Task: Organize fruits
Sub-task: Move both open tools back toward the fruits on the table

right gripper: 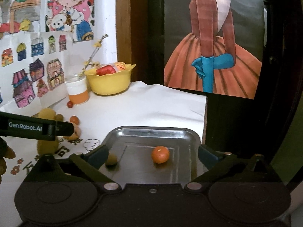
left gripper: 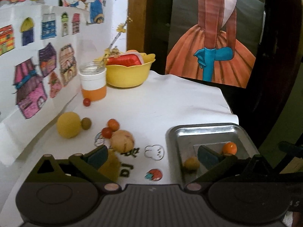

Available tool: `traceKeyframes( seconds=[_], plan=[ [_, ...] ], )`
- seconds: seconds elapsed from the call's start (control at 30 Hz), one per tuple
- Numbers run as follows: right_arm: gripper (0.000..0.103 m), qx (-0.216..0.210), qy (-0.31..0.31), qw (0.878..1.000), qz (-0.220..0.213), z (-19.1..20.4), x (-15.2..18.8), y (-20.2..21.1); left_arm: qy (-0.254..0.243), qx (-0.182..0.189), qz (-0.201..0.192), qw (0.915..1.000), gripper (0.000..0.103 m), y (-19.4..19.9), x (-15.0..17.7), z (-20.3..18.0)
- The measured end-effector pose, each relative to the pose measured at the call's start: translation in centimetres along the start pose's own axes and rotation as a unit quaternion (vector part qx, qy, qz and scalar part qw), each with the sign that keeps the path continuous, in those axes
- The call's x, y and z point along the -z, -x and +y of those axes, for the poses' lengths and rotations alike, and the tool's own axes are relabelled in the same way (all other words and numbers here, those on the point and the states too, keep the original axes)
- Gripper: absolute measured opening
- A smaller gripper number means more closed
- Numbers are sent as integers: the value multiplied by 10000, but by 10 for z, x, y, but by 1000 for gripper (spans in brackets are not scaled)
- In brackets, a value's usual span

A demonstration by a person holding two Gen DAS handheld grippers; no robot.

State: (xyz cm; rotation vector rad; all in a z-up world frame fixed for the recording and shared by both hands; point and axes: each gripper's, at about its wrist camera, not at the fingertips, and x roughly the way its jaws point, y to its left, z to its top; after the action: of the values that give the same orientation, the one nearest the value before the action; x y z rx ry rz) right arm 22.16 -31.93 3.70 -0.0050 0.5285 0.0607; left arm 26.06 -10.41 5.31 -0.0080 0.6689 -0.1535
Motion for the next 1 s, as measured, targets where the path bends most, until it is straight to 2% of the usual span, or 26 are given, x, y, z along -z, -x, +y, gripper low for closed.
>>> traceKeyframes(
  seconds=[0.33, 0.57, 0.7, 1.0],
  plan=[
    [102, -352, 205, 9990, 168, 39, 11, 25, 17, -345, 260, 9991, 103, 26, 28, 40],
    [102, -671, 431, 9962, 351, 73, 21, 31, 289, -403, 608, 9969, 103, 32, 46, 71],
    [102, -831, 527, 9937, 528, 90, 28, 32, 248, -517, 665, 9961, 103, 36, 55, 84],
    [102, -1083, 579, 9871, 1026, 120, 46, 32, 371, -490, 778, 9951, 103, 41, 72, 106]
  ],
)
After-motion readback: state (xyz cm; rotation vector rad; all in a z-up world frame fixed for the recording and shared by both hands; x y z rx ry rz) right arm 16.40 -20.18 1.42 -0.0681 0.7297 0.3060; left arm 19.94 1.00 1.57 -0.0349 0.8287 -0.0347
